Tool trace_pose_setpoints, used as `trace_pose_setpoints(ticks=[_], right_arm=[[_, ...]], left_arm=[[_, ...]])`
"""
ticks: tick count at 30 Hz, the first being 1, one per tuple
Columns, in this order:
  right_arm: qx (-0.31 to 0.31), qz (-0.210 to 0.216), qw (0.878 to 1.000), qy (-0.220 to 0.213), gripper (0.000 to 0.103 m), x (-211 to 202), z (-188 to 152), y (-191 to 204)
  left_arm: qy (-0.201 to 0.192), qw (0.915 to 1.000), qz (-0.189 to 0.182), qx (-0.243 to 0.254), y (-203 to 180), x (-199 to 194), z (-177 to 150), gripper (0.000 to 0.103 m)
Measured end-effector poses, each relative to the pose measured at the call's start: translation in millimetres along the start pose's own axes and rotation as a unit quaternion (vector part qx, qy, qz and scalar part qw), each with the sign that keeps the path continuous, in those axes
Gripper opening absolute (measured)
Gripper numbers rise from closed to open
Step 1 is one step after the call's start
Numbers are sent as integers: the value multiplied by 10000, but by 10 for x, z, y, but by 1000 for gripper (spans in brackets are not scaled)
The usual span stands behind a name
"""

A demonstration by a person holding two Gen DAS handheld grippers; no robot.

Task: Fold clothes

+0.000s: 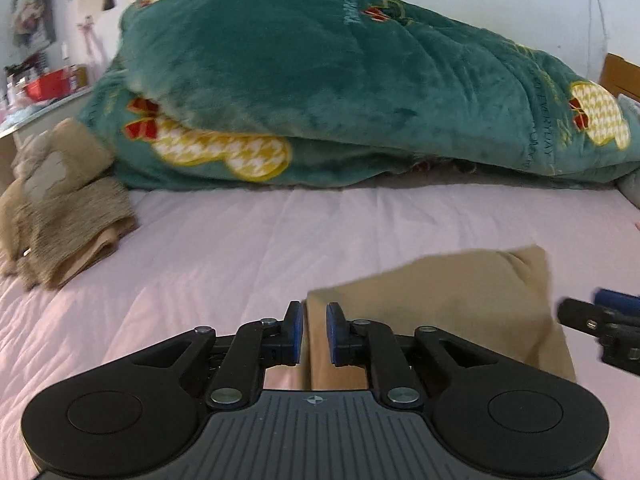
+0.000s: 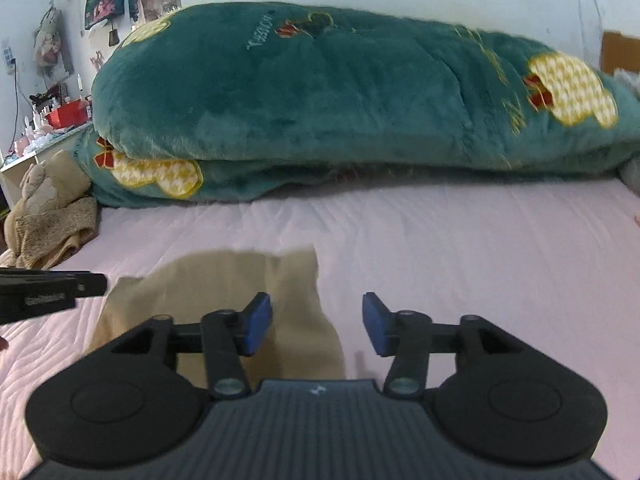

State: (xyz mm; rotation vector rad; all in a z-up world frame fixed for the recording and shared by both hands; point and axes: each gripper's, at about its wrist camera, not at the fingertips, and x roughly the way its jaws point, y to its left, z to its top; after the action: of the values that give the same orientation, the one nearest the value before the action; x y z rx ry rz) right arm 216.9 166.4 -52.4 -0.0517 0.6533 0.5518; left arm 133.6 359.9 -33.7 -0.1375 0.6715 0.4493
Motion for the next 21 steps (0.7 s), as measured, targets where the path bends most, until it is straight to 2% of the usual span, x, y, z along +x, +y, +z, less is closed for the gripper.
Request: trace_pose_setpoints(ticks=[4, 6, 10, 15, 18, 21], right_arm=[[13, 44, 9974, 715, 58, -413, -243, -140], [-51, 127, 9944, 1045, 61, -663, -458, -170], [-81, 284, 9931, 1134, 63, -949, -862, -164], [202, 505, 9913, 1197, 64, -853, -1194, -155], [273, 586, 9892, 1319, 64, -719, -1316, -149], [308, 652, 9895, 1251, 65, -688, -1339, -147]], left_arm=[[148, 9995, -70, -276, 78, -518, -308, 18], [443, 9984, -104, -322, 29, -763, -554, 20], [858, 9955, -242, -324, -211, -1039, -1095, 25], [1304, 9891, -295, -621, -392, -919, -1545, 26], [1251, 9873, -246, -943, -380, -810, -1624, 26], [1267, 9825, -280, -1337, -342, -739, -1612, 32]])
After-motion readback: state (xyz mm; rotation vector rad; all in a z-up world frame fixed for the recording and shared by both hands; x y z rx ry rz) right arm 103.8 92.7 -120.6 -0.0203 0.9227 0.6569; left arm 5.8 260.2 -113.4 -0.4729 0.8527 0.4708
